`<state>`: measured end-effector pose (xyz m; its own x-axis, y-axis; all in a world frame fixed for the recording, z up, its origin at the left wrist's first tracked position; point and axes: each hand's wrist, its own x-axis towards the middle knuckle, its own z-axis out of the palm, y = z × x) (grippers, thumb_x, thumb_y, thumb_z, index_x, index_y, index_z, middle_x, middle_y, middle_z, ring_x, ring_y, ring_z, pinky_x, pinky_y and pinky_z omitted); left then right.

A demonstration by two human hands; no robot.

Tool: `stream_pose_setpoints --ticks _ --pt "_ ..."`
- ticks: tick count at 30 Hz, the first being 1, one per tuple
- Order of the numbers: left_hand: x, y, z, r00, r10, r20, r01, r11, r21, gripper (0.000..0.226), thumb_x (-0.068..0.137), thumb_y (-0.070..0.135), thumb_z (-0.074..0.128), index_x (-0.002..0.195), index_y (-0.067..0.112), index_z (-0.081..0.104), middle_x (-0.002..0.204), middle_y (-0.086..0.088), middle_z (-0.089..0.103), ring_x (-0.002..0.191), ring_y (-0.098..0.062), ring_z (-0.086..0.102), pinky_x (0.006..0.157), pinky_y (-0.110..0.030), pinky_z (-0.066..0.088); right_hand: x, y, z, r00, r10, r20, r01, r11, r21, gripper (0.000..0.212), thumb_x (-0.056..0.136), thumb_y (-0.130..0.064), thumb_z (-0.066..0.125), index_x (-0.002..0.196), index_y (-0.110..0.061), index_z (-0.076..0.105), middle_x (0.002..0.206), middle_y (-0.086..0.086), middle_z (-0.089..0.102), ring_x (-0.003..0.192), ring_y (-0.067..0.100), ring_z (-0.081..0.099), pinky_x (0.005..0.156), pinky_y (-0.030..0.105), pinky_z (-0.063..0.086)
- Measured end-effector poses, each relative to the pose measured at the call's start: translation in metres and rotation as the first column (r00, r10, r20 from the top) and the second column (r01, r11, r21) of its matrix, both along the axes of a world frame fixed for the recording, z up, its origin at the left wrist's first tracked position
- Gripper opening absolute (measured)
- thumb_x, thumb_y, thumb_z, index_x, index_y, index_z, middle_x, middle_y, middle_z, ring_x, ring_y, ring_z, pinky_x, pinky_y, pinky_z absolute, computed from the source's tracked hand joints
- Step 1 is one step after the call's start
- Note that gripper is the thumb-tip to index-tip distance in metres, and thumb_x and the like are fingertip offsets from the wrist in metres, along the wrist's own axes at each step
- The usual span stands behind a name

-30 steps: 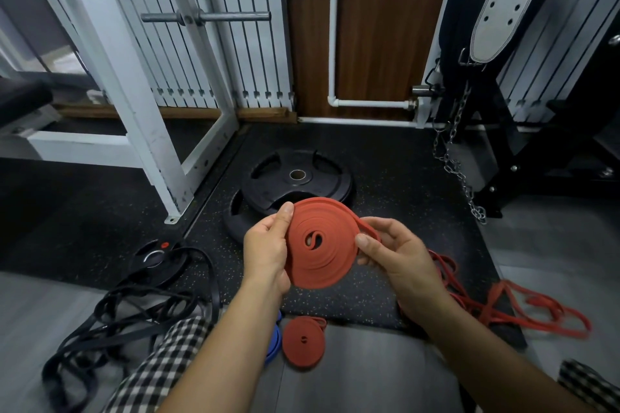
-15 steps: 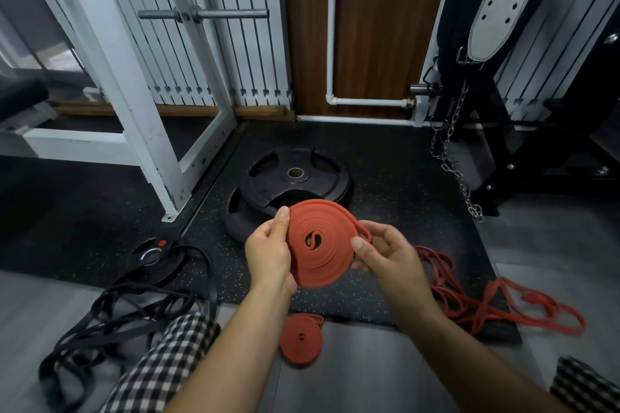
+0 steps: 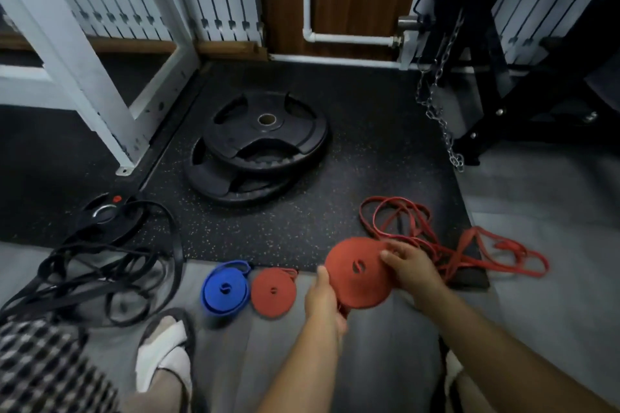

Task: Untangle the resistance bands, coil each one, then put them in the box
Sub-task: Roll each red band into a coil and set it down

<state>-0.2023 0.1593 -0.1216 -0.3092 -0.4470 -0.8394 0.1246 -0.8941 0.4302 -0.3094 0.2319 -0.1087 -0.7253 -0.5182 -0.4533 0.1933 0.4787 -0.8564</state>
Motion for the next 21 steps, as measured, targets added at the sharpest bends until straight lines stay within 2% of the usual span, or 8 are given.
stream_pose_setpoints --ticks 1,3,6,7,12,16,19,21 --pt "0.006 0.005 -0.019 0.996 -0.044 0.077 0.043 0.999 0.022 0.034 0.098 0.028 0.041 0.118 0.004 0.056 0.082 -0.005 0.062 0.064 -0.018 0.061 0.055 -0.022 0.05 0.001 0.004 -0.025 1.0 0.017 -0.014 -0.016 0.997 0.071 0.03 0.089 0.005 0.05 0.119 0.005 0.056 0.098 0.009 0.059 0.08 0.016 0.053 0.058 0.013 0.043" --pt "0.017 0.01 -0.054 0.963 -0.137 0.233 0.128 0.99 0.052 0.037 0.098 0.026 0.042 0.121 0.001 0.055 0.087 -0.01 0.062 0.072 -0.021 0.059 0.064 -0.023 0.045 0.007 0.006 -0.07 0.999 0.048 -0.006 -0.046 0.984 0.17 0.029 0.088 0.006 0.051 0.116 0.008 0.058 0.098 0.009 0.059 0.087 0.018 0.051 0.061 0.015 0.04" --pt "0.027 0.007 -0.092 0.921 -0.201 0.334 0.179 0.979 0.097 0.037 0.099 0.024 0.039 0.124 0.001 0.051 0.065 -0.009 0.049 0.044 -0.015 0.045 0.038 -0.012 0.033 0.015 -0.009 -0.121 0.995 0.099 -0.021 -0.092 0.969 0.23 0.026 0.087 0.007 0.05 0.111 0.008 0.061 0.106 0.011 0.061 0.093 0.016 0.05 0.072 0.02 0.042" --pt "0.028 0.004 -0.104 0.918 -0.2 0.342 0.17 0.978 0.117 0.035 0.1 0.023 0.038 0.125 0.003 0.05 0.066 -0.006 0.047 0.044 -0.013 0.042 0.035 -0.011 0.029 0.017 -0.015 -0.137 0.995 0.1 -0.022 -0.092 0.966 0.242 0.026 0.087 0.005 0.05 0.111 0.008 0.061 0.108 0.01 0.061 0.095 0.016 0.05 0.078 0.021 0.04" --pt "0.026 -0.017 -0.163 0.921 -0.111 0.373 0.064 0.989 0.134 0.034 0.1 0.015 0.033 0.132 0.01 0.045 0.102 -0.009 0.054 0.066 -0.016 0.046 0.055 -0.024 0.034 0.021 -0.047 -0.209 0.983 0.18 0.018 -0.178 0.948 0.263 0.029 0.087 -0.01 0.054 0.111 0.003 0.063 0.114 0.019 0.059 0.101 0.023 0.056 0.094 0.03 0.041" --pt "0.02 -0.023 -0.186 0.918 -0.051 0.394 0.01 0.994 0.105 0.033 0.101 0.012 0.031 0.13 0.011 0.045 0.085 -0.005 0.055 0.066 -0.014 0.046 0.056 -0.025 0.034 0.02 -0.064 -0.227 0.97 0.232 -0.074 -0.209 0.949 0.237 0.031 0.091 -0.004 0.05 0.121 -0.003 0.058 0.109 0.008 0.047 0.105 0.018 0.048 0.094 0.013 0.03" --pt "0.013 -0.025 -0.208 0.873 0.041 0.485 -0.06 0.998 0.025 0.03 0.098 0.009 0.038 0.128 0.013 0.043 0.098 -0.006 0.054 0.064 -0.013 0.046 0.052 -0.025 0.035 0.022 -0.071 -0.234 0.95 0.262 -0.172 -0.204 0.933 0.295 0.029 0.093 -0.011 0.05 0.12 -0.012 0.058 0.117 0.007 0.052 0.108 0.02 0.052 0.095 0.025 0.037" --pt "0.014 -0.022 -0.216 0.827 0.104 0.553 -0.136 0.99 0.018 0.019 0.096 0.008 0.045 0.115 0.009 0.045 0.103 -0.013 0.05 0.06 -0.014 0.045 0.049 -0.025 0.038 0.028 -0.069 -0.235 0.929 0.277 -0.246 -0.176 0.914 0.365 0.028 0.093 -0.017 0.049 0.12 -0.016 0.055 0.119 0.003 0.054 0.106 0.02 0.053 0.088 0.028 0.038"
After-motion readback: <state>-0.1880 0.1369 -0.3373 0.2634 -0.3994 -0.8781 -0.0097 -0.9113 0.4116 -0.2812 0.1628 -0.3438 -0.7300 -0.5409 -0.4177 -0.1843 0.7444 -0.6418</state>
